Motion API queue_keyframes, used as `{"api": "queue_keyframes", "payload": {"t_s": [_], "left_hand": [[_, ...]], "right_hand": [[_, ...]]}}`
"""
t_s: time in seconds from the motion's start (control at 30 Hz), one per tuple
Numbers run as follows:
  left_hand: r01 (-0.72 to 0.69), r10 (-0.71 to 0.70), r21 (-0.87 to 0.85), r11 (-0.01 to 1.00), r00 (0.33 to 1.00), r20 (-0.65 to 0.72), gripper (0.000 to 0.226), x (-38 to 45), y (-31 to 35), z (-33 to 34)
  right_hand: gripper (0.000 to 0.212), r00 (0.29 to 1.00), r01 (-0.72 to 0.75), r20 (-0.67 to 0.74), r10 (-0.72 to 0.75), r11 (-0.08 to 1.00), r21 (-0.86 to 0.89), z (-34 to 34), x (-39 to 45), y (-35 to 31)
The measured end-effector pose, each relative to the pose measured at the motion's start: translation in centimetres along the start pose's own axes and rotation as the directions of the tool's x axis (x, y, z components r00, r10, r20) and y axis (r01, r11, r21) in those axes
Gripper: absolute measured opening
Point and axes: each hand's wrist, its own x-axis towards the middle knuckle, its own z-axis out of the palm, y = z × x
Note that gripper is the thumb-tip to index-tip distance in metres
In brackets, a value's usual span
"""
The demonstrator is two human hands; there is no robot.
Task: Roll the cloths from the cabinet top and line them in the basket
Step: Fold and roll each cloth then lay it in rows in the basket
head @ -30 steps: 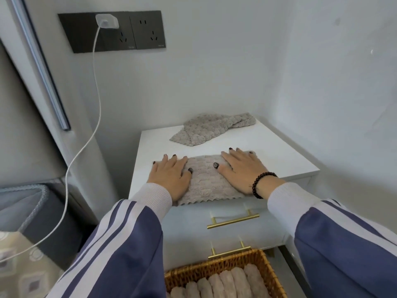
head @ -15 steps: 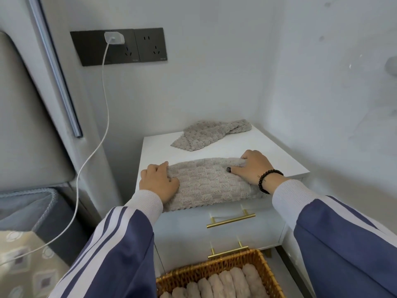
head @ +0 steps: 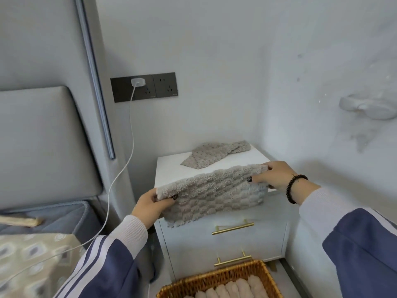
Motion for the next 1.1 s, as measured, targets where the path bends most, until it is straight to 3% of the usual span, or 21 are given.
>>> {"api": "queue_keyframes", "payload": {"t_s": [0.03, 0.07, 0.13, 0.23, 0.27, 0.37, 0.4, 0.5, 0.53, 0.57, 0.67, 0.77, 0.9, 1.03, 1.1], "left_hand": [[0.007, -0.007, -0.065, 0.998, 1.000, 0.001, 0.023, -0.9, 0.5, -0.1], [0.020, -0.019, -0.138, 0.990, 1.000, 0.006, 0.022, -1.6, 0.8, 0.0], [0.044, -0.041, -0.279, 0.959, 0.999, 0.018, 0.018, -3.3, 1.7, 0.1], [0.071, -0.048, -0.410, 0.909, 0.997, 0.066, 0.016, -5.9, 2.8, 0.4], [0.079, -0.042, -0.433, 0.898, 0.995, 0.093, 0.019, -6.6, 3.0, 0.4], [0.131, -0.063, -0.446, 0.885, 0.984, 0.165, 0.047, -8.4, 3.2, 0.4], [0.152, -0.081, -0.443, 0.883, 0.981, 0.176, 0.051, -8.9, 3.2, 0.5], [0.202, -0.138, -0.458, 0.865, 0.976, 0.170, 0.050, -9.7, 3.2, 0.4], [0.222, -0.157, -0.467, 0.856, 0.972, 0.174, 0.050, -9.9, 3.2, 0.5], [0.240, -0.175, -0.478, 0.845, 0.968, 0.178, 0.048, -9.9, 3.2, 0.4], [0.248, -0.199, -0.488, 0.837, 0.968, 0.151, 0.025, -9.8, 3.5, 0.3], [0.181, -0.175, -0.421, 0.889, 0.983, 0.052, 0.018, -8.9, 3.2, 0.7], [0.123, -0.139, -0.307, 0.944, 0.990, -0.032, 0.006, -7.8, 2.2, 1.6], [0.128, -0.141, -0.227, 0.965, 0.989, -0.040, 0.009, -6.7, 1.6, 2.5], [0.121, -0.132, -0.216, 0.969, 0.990, -0.037, 0.010, -6.2, 1.7, 2.8]], "right_hand": [[0.032, 1.000, -0.007, 0.011, 0.007, 0.999, 0.034, -0.4, -1.4, -0.5], [0.074, 0.999, -0.014, 0.049, 0.009, 0.996, 0.085, -0.5, -1.8, -0.4], [0.057, 0.998, 0.008, 0.068, -0.018, 0.990, 0.140, -0.7, -3.1, 0.1], [0.101, 0.996, 0.033, 0.067, -0.053, 0.965, 0.261, -1.5, -4.7, 1.0], [0.095, 0.996, 0.039, 0.059, -0.059, 0.956, 0.291, -1.7, -5.7, 0.8], [0.044, 0.998, 0.036, 0.041, -0.053, 0.941, 0.337, -2.5, -8.1, 0.4], [0.047, 0.998, 0.047, 0.012, -0.054, 0.945, 0.324, -2.6, -8.7, 0.4], [0.118, 0.996, 0.086, -0.052, -0.074, 0.949, 0.304, -2.1, -8.6, 1.8], [0.129, 0.996, 0.089, -0.051, -0.078, 0.954, 0.286, -1.9, -8.9, 1.9], [0.127, 0.995, 0.093, -0.055, -0.082, 0.960, 0.266, -1.6, -9.5, 1.6], [0.096, 0.995, 0.078, -0.082, -0.060, 0.965, 0.250, -0.9, -10.9, 1.1], [0.089, 0.994, 0.099, -0.064, -0.087, 0.972, 0.215, 0.0, -9.9, 2.3], [0.034, 0.987, 0.126, -0.110, -0.120, 0.991, 0.047, 1.7, -9.2, 2.0], [0.026, 0.987, 0.121, -0.103, -0.127, 0.991, -0.056, 3.6, -8.6, 1.2], [0.031, 0.984, 0.145, -0.095, -0.150, 0.988, -0.057, 4.1, -8.7, 0.2]]}}
